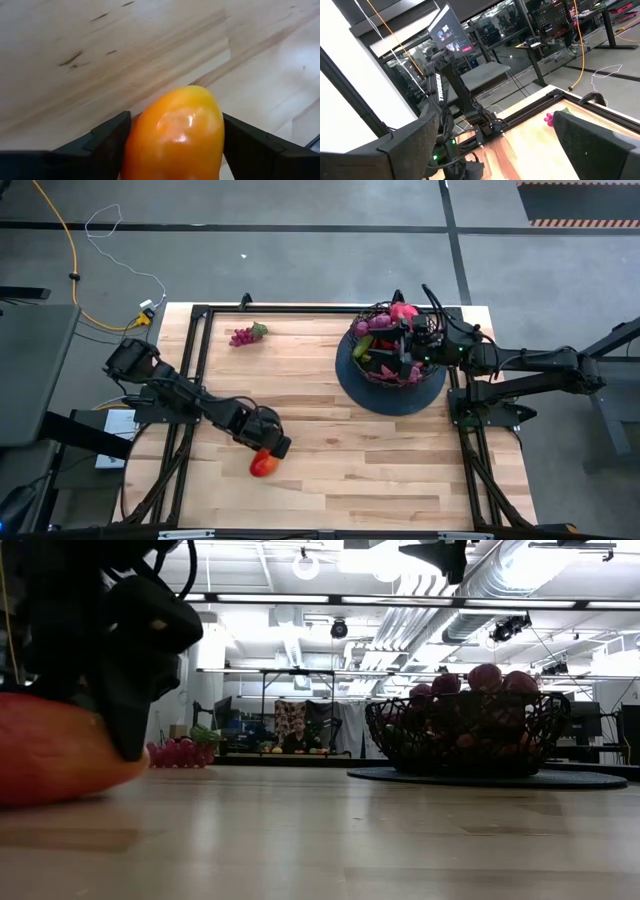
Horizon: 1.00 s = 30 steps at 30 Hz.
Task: Build produce basket
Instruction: Put the mango into the wire basket
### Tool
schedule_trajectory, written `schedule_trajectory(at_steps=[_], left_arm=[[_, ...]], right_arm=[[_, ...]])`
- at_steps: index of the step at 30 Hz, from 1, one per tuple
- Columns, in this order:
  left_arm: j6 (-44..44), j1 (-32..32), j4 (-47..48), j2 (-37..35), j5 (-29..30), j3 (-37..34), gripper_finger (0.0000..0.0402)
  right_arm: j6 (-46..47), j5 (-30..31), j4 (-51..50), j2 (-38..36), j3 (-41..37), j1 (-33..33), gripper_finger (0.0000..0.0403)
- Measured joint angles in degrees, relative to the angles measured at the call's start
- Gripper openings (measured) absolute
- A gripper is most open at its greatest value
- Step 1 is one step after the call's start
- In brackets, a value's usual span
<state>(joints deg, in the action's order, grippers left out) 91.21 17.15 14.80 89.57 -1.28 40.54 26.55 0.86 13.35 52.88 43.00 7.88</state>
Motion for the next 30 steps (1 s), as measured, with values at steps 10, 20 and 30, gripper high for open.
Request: schedule_trajectory(at_steps=[10, 20, 30], left_arm=[[-16.3, -4.5, 0.4, -10.1, -0.3, -0.1, 0.0222], [-44.6, -18.8, -8.3, -37.8, 13.7, 0.0, 0.0231], [-83.2, -25.9, -24.9, -54.3, 15.2, 0.0, 0.023]], right_arm=[[0.5, 0.0, -0.2, 0.0, 0.0, 0.0, 0.0383], [0.5, 0.0, 1.4, 0.0, 0.0, 0.0, 0.0383], [2.9, 0.0, 4.7, 0.0, 0.0, 0.0, 0.0383]])
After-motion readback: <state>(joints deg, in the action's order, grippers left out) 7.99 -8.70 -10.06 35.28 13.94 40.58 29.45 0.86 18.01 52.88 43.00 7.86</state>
